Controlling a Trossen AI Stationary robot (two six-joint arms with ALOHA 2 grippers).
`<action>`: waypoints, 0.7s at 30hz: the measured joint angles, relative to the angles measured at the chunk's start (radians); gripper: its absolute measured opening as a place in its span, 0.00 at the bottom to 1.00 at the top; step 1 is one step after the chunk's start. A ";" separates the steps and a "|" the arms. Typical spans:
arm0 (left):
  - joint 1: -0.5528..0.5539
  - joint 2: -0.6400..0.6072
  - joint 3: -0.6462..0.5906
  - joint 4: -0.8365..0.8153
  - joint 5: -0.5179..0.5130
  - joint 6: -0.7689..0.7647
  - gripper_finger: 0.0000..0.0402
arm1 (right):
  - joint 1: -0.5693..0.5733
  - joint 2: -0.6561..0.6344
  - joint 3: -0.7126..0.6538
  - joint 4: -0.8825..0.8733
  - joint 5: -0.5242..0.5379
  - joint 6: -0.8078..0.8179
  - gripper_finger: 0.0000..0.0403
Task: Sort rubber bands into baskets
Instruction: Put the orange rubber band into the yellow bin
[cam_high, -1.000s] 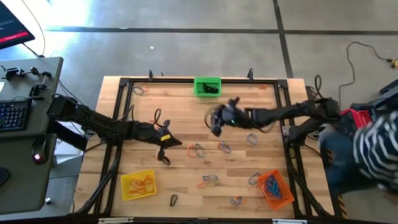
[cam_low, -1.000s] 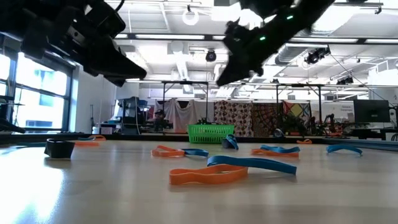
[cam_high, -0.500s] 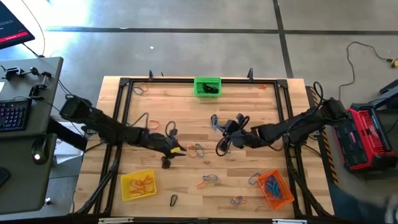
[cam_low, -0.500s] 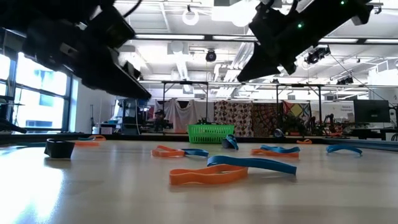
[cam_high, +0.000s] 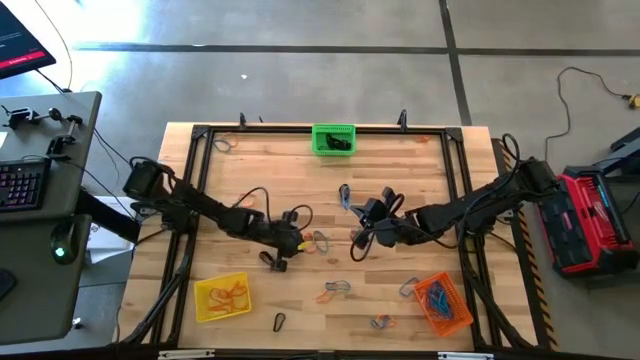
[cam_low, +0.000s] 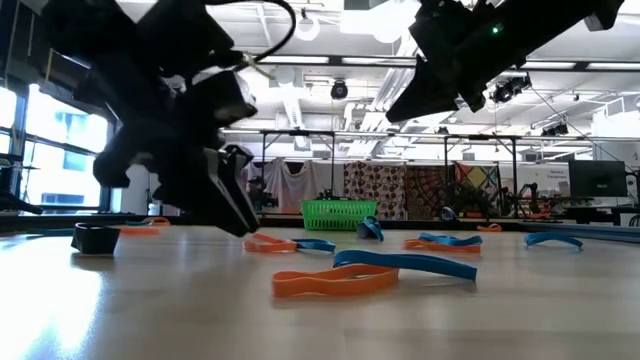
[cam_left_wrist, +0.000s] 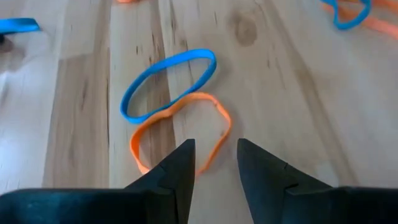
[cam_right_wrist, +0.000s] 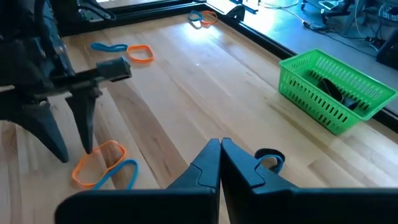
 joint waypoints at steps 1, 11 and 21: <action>0.003 0.011 0.008 0.006 0.000 0.012 0.28 | 0.000 0.000 0.000 0.000 0.000 0.000 0.00; 0.028 0.090 0.090 -0.110 0.025 0.089 0.26 | 0.000 0.000 0.000 -0.008 0.001 -0.007 0.00; 0.020 0.088 0.145 -0.224 0.078 0.179 0.02 | 0.000 0.000 0.000 -0.008 0.003 -0.007 0.00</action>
